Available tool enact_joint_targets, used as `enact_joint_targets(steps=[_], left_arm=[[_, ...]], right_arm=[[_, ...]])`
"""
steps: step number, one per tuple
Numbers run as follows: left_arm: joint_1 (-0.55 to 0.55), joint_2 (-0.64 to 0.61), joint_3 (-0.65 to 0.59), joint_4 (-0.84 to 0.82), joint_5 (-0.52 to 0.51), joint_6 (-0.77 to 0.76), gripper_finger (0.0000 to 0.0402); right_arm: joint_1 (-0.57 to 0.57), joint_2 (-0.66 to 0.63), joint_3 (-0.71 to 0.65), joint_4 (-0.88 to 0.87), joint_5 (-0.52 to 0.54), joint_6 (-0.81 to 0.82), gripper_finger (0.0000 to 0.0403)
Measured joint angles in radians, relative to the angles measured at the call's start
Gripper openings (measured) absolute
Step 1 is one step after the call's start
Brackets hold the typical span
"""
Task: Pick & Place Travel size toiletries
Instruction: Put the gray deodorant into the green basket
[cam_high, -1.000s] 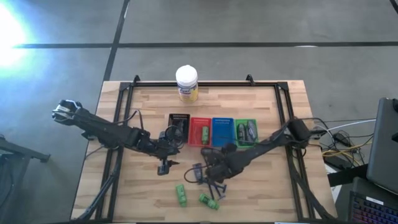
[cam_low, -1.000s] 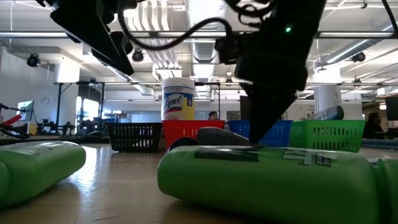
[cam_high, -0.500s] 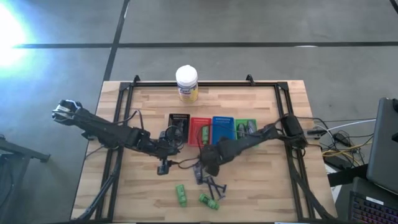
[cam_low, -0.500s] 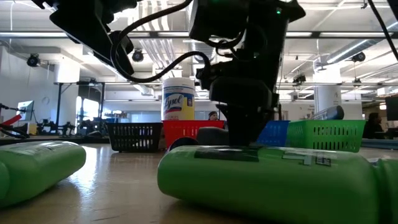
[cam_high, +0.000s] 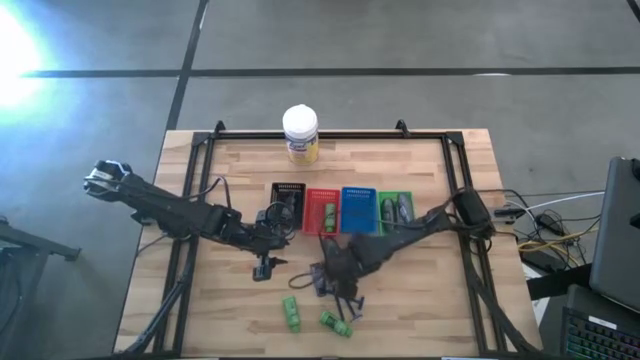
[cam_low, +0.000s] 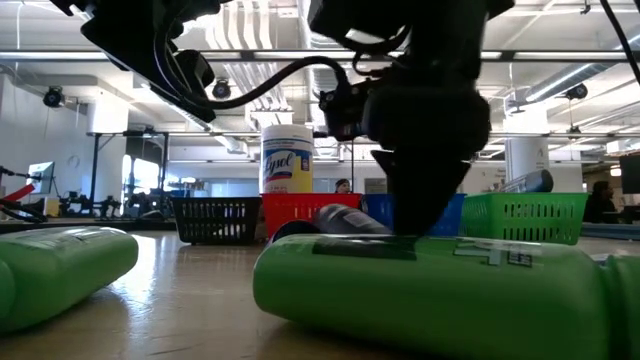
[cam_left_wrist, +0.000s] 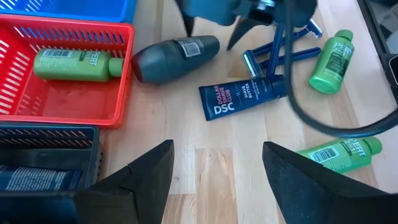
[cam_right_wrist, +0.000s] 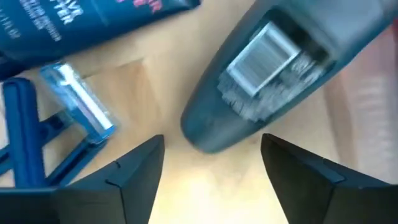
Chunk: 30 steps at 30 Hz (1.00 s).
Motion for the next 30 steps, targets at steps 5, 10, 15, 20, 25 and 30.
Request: enact_joint_targets(steps=[5, 10, 15, 20, 25, 30], left_arm=[[0.000, 0.000, 0.000, 0.000, 0.000, 0.000, 0.0250], [0.000, 0.000, 0.000, 0.002, 0.000, -0.001, 0.0250], [0.000, 0.000, 0.000, 0.002, 0.000, -0.003, 0.0250], [0.000, 0.000, 0.000, 0.002, 0.000, -0.002, 0.0250], [0.000, 0.000, 0.000, 0.001, 0.001, 0.001, 0.0250], [0.000, 0.000, -0.001, -0.008, 0.000, 0.016, 0.0250]], right_arm=[[0.024, -0.006, 0.001, 0.004, 0.016, 0.188, 0.0243], [0.019, -0.013, 0.057, 0.000, 0.102, 0.325, 0.0252], [0.016, -0.015, 0.107, 0.003, 0.199, 0.339, 0.0286], [-0.024, 0.008, 0.090, -0.001, 0.195, 0.446, 0.0325], [-0.055, 0.019, 0.085, 0.039, 0.206, 0.512, 0.0348], [-0.081, 0.036, 0.084, 0.051, 0.169, 0.531, 0.0349]])
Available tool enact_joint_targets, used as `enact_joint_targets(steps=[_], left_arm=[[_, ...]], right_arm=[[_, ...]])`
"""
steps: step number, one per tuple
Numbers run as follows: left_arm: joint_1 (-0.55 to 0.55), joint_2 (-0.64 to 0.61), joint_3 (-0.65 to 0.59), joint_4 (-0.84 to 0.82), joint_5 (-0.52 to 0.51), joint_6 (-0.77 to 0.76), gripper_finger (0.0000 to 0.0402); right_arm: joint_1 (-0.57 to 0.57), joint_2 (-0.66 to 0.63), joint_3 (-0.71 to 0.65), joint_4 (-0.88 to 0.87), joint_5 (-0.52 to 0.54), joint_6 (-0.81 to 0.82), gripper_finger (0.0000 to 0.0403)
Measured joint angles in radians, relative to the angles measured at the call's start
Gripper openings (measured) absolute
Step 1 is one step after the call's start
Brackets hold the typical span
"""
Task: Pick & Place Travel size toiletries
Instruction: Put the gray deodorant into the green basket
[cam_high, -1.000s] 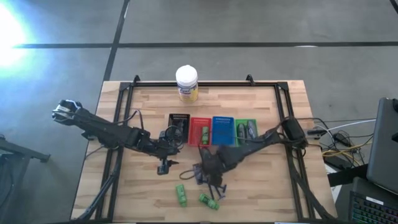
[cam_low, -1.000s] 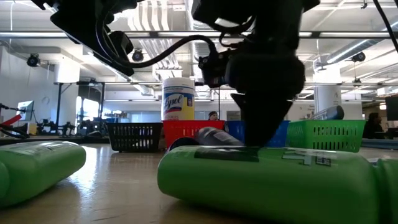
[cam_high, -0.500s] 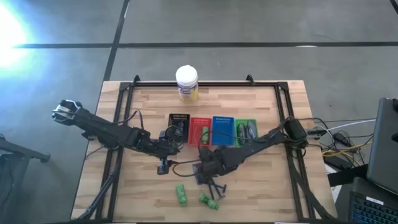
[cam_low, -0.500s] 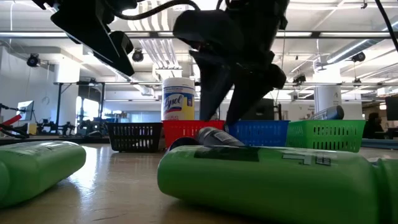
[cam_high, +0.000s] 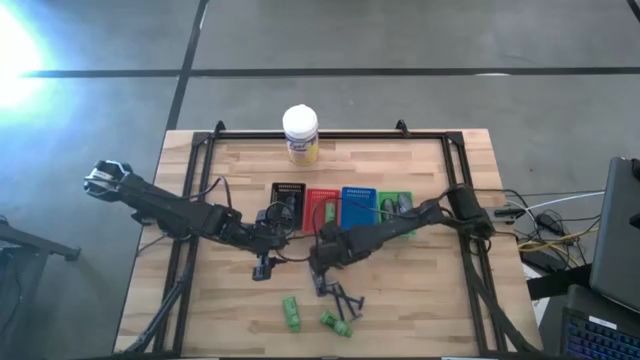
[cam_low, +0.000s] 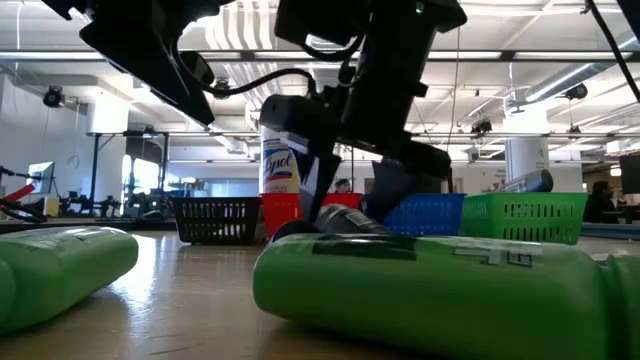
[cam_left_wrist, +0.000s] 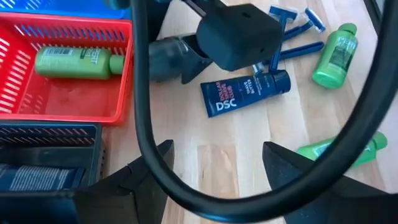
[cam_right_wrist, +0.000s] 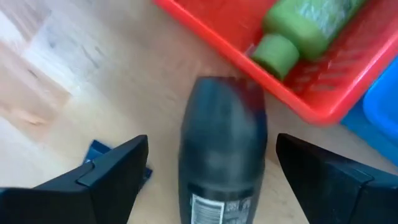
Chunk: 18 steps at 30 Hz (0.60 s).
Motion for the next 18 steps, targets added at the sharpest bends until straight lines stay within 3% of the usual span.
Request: enact_joint_targets(steps=[8, 18], left_arm=[[0.000, 0.000, 0.000, 0.001, -0.001, 0.003, 0.0250], [0.000, 0.000, 0.000, 0.002, 0.001, 0.004, 0.0250]], right_arm=[[0.001, 0.043, 0.000, 0.003, -0.026, 0.077, 0.0301], [0.005, 0.041, 0.013, -0.009, -0.039, -0.017, 0.0200]])
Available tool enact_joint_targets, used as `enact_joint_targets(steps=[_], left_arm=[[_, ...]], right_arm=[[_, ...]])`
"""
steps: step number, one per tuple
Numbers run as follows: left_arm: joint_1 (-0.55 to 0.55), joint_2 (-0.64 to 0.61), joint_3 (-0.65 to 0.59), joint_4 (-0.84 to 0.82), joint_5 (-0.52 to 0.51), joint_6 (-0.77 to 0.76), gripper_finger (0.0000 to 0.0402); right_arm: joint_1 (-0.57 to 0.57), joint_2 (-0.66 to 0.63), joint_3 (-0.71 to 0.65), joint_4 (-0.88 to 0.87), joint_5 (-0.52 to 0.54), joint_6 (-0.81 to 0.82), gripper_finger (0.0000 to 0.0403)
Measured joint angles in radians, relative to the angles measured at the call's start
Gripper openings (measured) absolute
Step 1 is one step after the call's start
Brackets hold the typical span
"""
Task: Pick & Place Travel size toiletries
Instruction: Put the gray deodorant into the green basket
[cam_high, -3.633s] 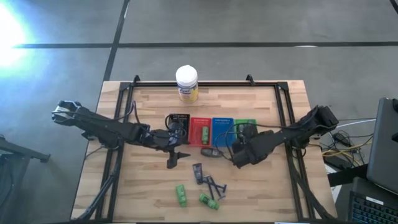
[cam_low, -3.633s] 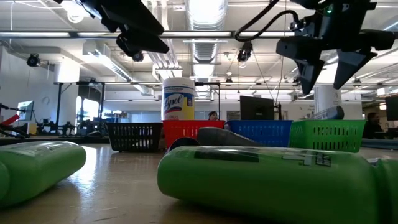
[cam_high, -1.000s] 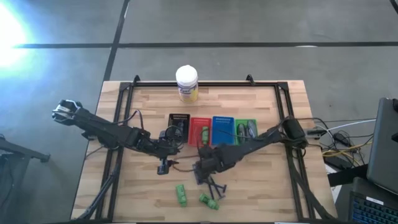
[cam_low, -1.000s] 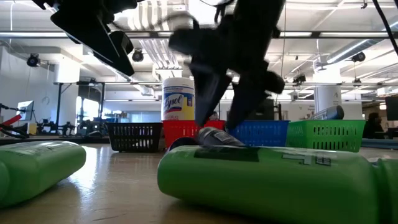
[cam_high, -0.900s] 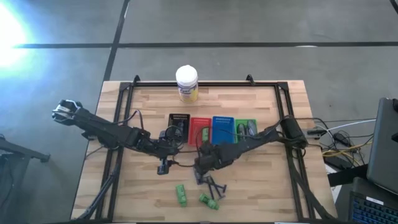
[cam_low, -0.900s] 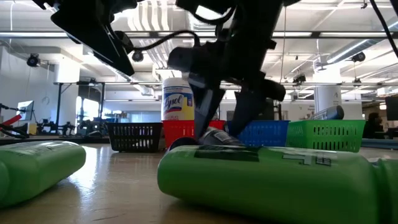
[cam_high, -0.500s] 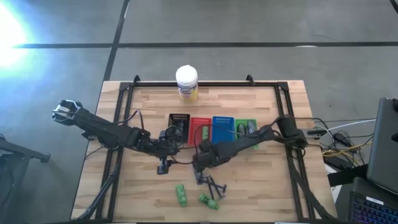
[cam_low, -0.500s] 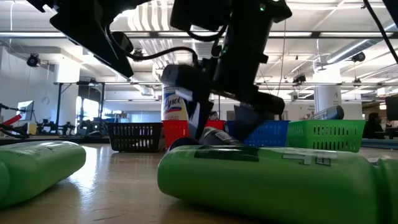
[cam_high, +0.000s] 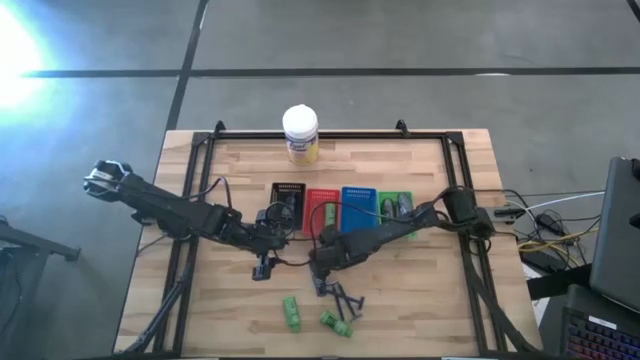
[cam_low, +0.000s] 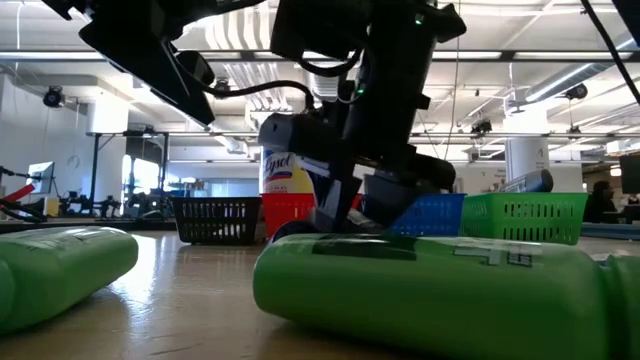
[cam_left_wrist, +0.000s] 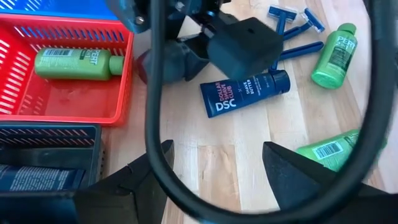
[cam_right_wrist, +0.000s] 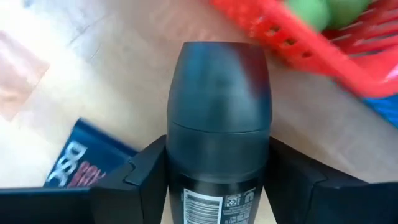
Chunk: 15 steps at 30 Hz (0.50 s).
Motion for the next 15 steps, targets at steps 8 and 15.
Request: enact_joint_targets(steps=[8, 15], left_arm=[[0.000, 0.000, 0.000, 0.008, 0.004, 0.002, 0.0250], [0.000, 0.000, 0.000, 0.028, -0.001, -0.001, 0.0250]], right_arm=[[0.044, -0.008, 0.054, -0.062, -0.080, -0.006, 0.0200], [0.080, -0.117, 0.132, -0.309, -0.078, 0.148, 0.0200]])
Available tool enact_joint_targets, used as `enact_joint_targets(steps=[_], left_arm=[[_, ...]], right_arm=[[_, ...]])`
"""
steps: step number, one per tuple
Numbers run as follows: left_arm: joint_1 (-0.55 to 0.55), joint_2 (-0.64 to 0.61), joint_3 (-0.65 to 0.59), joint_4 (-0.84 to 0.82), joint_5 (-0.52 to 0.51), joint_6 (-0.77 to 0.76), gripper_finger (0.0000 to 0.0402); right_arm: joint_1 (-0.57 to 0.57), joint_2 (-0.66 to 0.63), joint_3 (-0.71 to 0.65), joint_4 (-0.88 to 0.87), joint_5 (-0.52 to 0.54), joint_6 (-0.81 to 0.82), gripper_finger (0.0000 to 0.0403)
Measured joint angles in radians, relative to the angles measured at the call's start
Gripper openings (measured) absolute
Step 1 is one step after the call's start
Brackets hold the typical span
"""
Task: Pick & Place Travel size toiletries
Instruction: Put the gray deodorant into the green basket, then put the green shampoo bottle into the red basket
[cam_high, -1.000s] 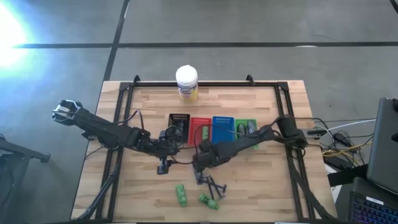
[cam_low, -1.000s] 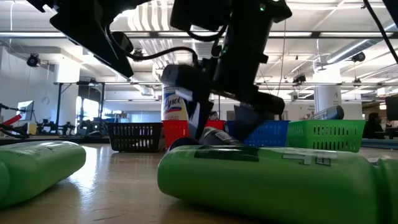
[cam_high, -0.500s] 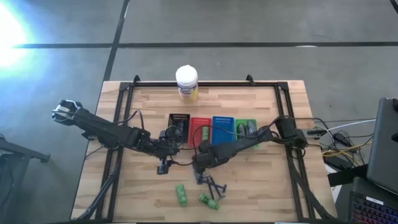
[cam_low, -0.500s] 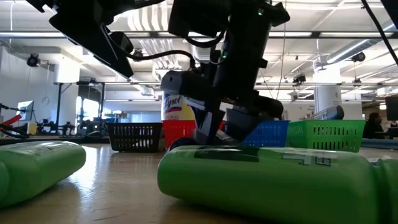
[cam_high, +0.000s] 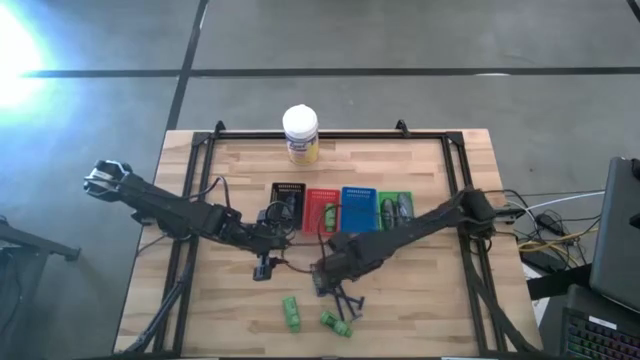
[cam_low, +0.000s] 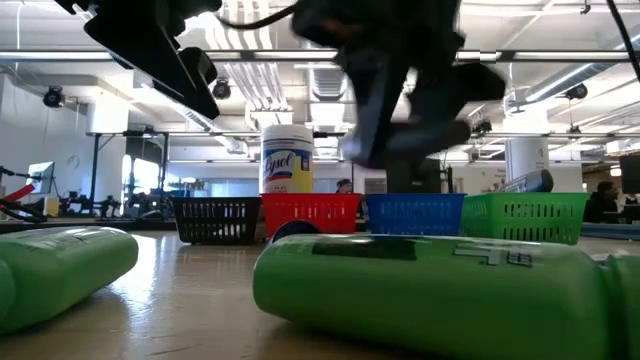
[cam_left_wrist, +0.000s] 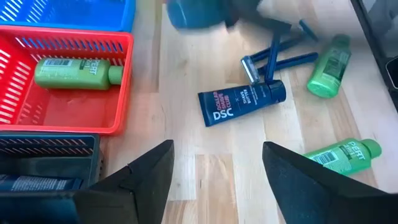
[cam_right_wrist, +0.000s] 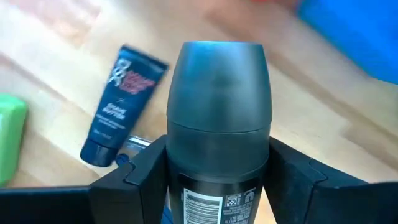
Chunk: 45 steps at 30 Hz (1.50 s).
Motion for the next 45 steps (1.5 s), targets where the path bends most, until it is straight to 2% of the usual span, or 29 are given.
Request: enact_joint_targets(steps=[5, 9, 12, 15, 19, 22, 30, 37, 41, 45], left_arm=[[0.000, 0.000, 0.000, 0.007, 0.000, -0.002, 0.0250], [0.000, 0.000, 0.000, 0.007, 0.000, -0.020, 0.0250], [0.000, 0.000, 0.000, 0.006, 0.000, -0.036, 0.0250], [0.000, 0.000, 0.000, 0.006, 0.000, -0.055, 0.0250], [0.000, 0.000, 0.000, 0.006, 0.001, -0.079, 0.0250], [0.000, 0.000, 0.000, 0.005, 0.001, -0.096, 0.0250], [0.000, 0.000, -0.001, 0.005, 0.001, -0.107, 0.0250], [0.000, 0.000, -0.001, 0.005, 0.001, -0.108, 0.0250], [0.000, 0.000, -0.001, 0.005, 0.003, -0.105, 0.0250], [-0.002, 0.000, -0.001, 0.005, 0.011, -0.102, 0.0250]], right_arm=[[-0.056, -0.133, -0.041, -0.221, 0.030, 0.109, 0.0200], [-0.136, -0.272, -0.175, -0.336, 0.106, 0.173, 0.0200], [-0.205, -0.389, -0.324, -0.301, 0.113, 0.206, 0.0200], [-0.256, -0.473, -0.478, -0.156, 0.112, 0.197, 0.0206], [-0.297, -0.520, -0.629, 0.025, 0.104, 0.189, 0.0210], [-0.309, -0.517, -0.678, 0.033, 0.108, 0.192, 0.0215], [-0.302, -0.516, -0.674, 0.048, 0.136, 0.182, 0.0281], [-0.256, -0.517, -0.569, 0.041, 0.211, 0.097, 0.0345], [-0.199, -0.511, -0.487, 0.037, 0.220, 0.056, 0.0360], [-0.127, -0.491, -0.427, 0.032, 0.217, 0.040, 0.0355]])
